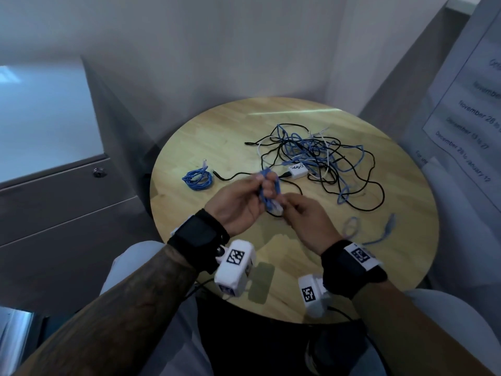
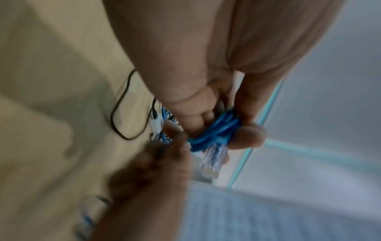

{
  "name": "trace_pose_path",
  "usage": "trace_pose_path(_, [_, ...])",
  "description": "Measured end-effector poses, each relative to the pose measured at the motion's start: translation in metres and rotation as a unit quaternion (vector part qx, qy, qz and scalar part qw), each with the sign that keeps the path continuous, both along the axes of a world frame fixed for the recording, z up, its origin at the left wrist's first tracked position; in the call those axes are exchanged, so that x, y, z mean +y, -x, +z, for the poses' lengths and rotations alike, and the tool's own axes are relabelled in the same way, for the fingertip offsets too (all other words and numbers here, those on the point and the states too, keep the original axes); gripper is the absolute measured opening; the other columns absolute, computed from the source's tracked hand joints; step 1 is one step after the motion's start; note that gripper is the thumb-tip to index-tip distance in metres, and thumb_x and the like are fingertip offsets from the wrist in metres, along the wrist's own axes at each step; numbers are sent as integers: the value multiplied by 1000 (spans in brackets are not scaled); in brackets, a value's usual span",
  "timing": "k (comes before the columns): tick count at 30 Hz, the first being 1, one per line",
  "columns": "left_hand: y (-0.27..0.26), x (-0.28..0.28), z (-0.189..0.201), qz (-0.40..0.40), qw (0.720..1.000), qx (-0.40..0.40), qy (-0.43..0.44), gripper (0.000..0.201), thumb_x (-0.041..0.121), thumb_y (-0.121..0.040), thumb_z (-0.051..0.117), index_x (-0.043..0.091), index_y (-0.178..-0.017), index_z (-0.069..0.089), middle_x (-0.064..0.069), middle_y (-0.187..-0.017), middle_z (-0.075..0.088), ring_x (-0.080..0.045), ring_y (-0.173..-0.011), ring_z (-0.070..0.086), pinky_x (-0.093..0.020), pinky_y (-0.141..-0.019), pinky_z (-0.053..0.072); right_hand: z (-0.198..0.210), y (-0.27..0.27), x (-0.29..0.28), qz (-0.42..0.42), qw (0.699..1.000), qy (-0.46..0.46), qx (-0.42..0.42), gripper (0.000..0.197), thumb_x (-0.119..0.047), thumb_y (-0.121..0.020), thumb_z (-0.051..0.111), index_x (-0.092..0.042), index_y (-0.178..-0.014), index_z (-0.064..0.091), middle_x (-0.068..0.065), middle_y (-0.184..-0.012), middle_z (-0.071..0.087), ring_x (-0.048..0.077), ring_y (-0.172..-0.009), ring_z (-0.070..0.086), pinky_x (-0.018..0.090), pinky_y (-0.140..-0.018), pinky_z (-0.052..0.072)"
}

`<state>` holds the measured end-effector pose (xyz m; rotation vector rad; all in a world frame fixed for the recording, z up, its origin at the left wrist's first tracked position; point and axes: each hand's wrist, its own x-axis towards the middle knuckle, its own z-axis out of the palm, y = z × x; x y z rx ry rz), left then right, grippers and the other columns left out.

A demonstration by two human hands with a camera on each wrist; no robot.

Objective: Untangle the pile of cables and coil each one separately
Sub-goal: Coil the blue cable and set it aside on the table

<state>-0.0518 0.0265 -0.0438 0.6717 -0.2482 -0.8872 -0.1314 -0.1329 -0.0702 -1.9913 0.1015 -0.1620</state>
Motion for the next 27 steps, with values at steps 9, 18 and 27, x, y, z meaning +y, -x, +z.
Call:
trace_pose_path(9, [-15,8,-10,214,962,-98,-141,18,8,-102,45,-3,-103,59,-7,-82,61,-18,-73,63,-26,-75,55,9,19,26,99,989,107,-22,22,-29,-101,58,-28,-81,67,-4,-61,55,13,-56,50,33,-58,42])
trace_pose_path(18, [13,-10,-10,61,887,-338,-308,36,17,-104,39,10,-78,64,-2,-69,63,-19,-64,56,-32,-69,45,36,15,-11,35,994,71,-75,17,-15,-95,67,-15,-78,71,-7,-68,71,19,-63,64,36,-60,52])
trace_pose_path(27, [6,-6,-5,-30,939,-216,-267,27,9,-96,36,1,-91,60,-4,-64,49,-20,-59,44,-34,-72,43,13,-1,-22,-63,986,109,-108,13,-48,-90,65,-38,-86,71,-11,-77,69,11,-73,63,38,-68,53])
